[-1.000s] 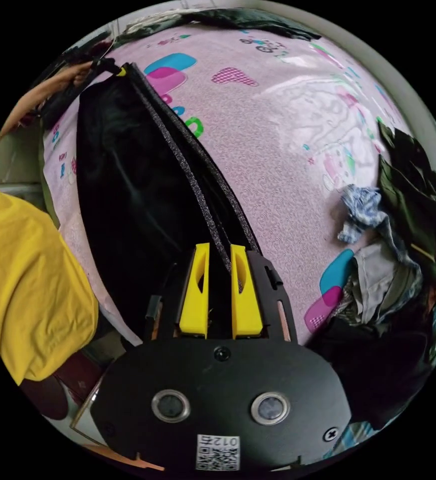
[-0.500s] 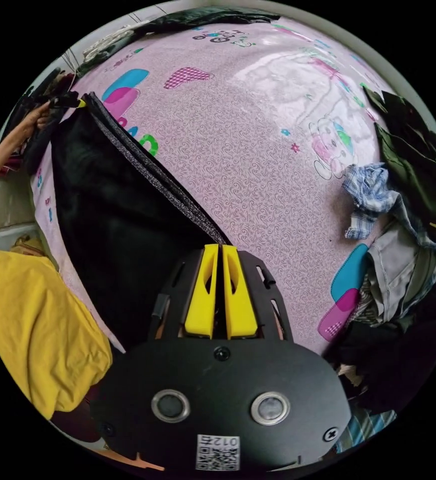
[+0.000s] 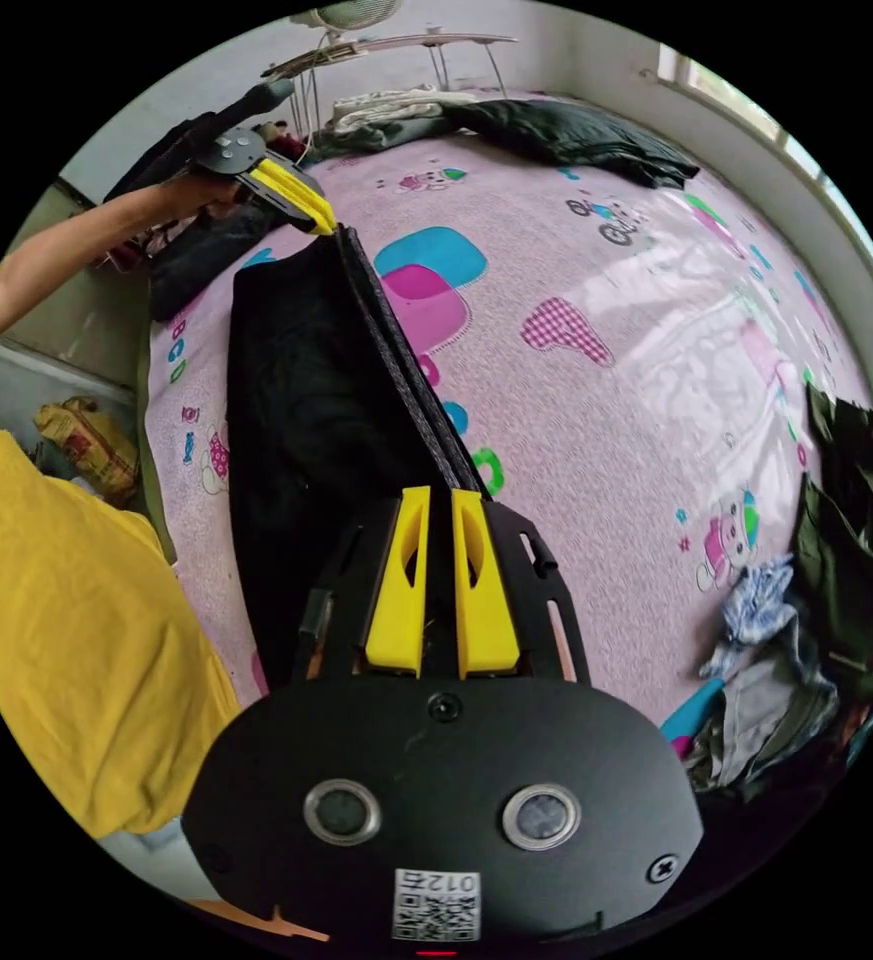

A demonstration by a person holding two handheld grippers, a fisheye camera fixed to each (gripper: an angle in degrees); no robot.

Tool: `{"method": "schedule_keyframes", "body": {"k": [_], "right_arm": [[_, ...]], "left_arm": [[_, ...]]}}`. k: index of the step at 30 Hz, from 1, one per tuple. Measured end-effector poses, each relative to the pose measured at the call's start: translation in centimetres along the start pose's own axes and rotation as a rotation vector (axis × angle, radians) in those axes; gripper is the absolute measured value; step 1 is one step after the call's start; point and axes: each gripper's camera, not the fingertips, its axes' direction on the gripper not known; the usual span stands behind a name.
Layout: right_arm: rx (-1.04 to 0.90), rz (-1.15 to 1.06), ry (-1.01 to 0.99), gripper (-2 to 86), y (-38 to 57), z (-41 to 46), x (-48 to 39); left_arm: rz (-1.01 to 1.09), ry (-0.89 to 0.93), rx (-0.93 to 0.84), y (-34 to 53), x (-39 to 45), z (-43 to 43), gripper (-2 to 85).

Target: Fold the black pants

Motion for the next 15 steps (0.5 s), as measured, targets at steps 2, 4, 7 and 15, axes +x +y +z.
{"method": "schedule_keyframes", "body": {"k": [2,4,7,15], "right_arm": [[-0.011,-0.037,-0.02,1.9,-1.3,0.5,-0.4],[-0.028,-0.062,-0.027,1.9,-2.0,0.8,-0.6],[-0.041,-0.086,-0.042,1.9,-2.6,0.8,-0.6],[-0.098,-0.099,-0.064,2.7,-2.7,1.1,0.0]], "left_arm": [[0.096,-0.03,-0.027,-0.8,1.3,0.6,4.9],[0.182,-0.06,-0.056,-1.6,2.4,1.3,6.2],[0.314,-0.126,-0.104,-3.0,4.1,2.4,8.1],[0.462,-0.141,-0.213,-6.3,6.3,6.0,3.5]]}}
